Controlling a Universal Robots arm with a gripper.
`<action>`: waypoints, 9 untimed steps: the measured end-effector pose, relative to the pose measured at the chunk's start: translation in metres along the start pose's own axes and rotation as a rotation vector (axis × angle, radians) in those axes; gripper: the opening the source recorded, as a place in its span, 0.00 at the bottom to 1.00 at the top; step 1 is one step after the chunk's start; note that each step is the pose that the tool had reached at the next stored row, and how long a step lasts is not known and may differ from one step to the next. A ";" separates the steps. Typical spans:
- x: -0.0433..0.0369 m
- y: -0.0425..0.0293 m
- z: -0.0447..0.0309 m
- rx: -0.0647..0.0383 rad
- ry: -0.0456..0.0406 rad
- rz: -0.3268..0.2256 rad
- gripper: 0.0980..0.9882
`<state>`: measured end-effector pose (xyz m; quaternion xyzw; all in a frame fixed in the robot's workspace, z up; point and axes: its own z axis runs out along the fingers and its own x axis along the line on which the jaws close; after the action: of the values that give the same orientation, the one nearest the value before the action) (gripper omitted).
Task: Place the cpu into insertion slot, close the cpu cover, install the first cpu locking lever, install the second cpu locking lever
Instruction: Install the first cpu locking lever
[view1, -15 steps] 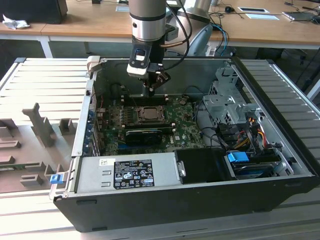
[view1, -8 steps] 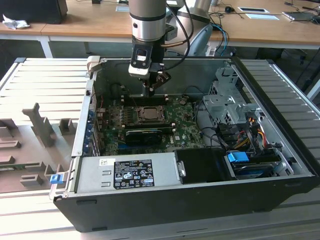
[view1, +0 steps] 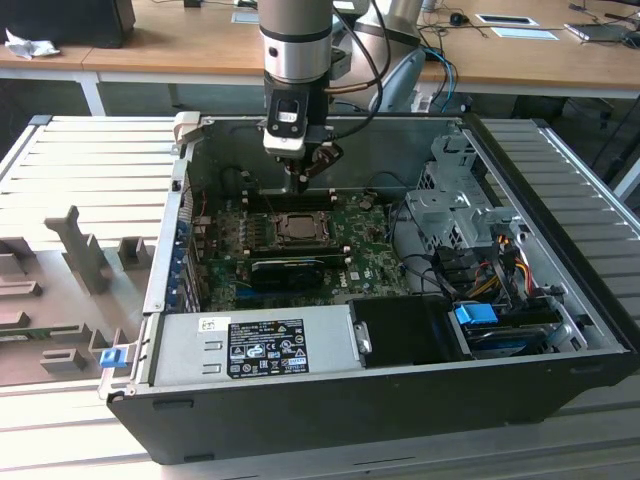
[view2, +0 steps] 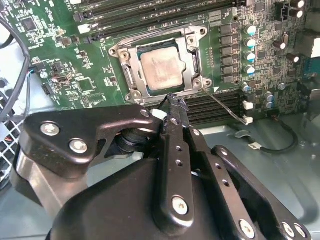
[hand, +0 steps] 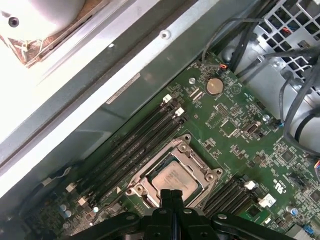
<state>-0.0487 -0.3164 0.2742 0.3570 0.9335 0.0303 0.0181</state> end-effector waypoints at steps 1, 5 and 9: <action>0.0000 0.0000 0.0000 0.000 0.0010 -0.014 0.01; -0.0002 -0.0002 0.0000 0.001 0.0036 -0.041 0.01; -0.0003 -0.0003 0.0000 0.000 0.0059 -0.074 0.01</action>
<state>-0.0487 -0.3169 0.2742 0.3221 0.9461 0.0305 0.0163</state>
